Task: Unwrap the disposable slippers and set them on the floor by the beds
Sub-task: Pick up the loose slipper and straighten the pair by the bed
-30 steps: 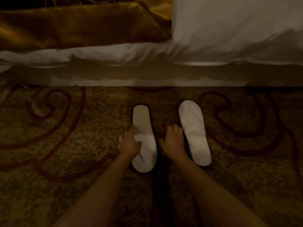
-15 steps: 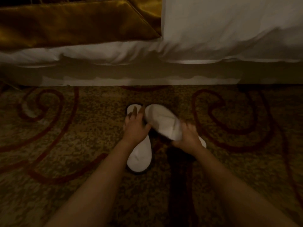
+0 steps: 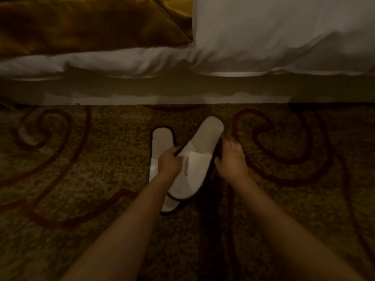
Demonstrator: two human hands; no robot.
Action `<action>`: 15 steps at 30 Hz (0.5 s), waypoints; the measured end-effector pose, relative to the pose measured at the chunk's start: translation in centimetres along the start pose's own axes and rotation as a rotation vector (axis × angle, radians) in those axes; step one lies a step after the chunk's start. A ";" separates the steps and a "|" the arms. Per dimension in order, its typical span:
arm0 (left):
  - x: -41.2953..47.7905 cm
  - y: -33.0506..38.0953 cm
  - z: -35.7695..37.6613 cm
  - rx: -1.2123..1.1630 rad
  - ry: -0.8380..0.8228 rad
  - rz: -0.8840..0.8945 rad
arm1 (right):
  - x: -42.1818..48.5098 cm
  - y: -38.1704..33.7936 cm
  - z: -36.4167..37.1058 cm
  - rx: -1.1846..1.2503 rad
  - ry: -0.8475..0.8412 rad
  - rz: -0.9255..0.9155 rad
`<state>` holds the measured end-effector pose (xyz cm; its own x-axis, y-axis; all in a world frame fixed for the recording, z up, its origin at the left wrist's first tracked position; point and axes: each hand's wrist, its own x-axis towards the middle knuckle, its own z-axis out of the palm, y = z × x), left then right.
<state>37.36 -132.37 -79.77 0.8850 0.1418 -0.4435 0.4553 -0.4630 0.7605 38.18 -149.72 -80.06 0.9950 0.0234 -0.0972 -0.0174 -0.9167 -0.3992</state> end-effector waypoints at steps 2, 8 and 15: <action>-0.5 0.5 1.7 -0.140 0.012 -0.109 | 0.0 -1.3 0.3 0.256 -0.060 0.396; -2.2 1.0 6.2 0.014 -0.063 -0.192 | -0.6 -1.1 2.0 0.295 -0.124 0.509; -2.7 0.7 7.6 0.303 -0.147 -0.174 | -1.4 1.0 2.9 0.084 -0.132 0.408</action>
<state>34.58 -139.72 -81.62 0.7633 0.1244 -0.6339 0.5289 -0.6838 0.5027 36.48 -149.52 -82.91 0.8838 -0.2786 -0.3758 -0.4202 -0.8258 -0.3762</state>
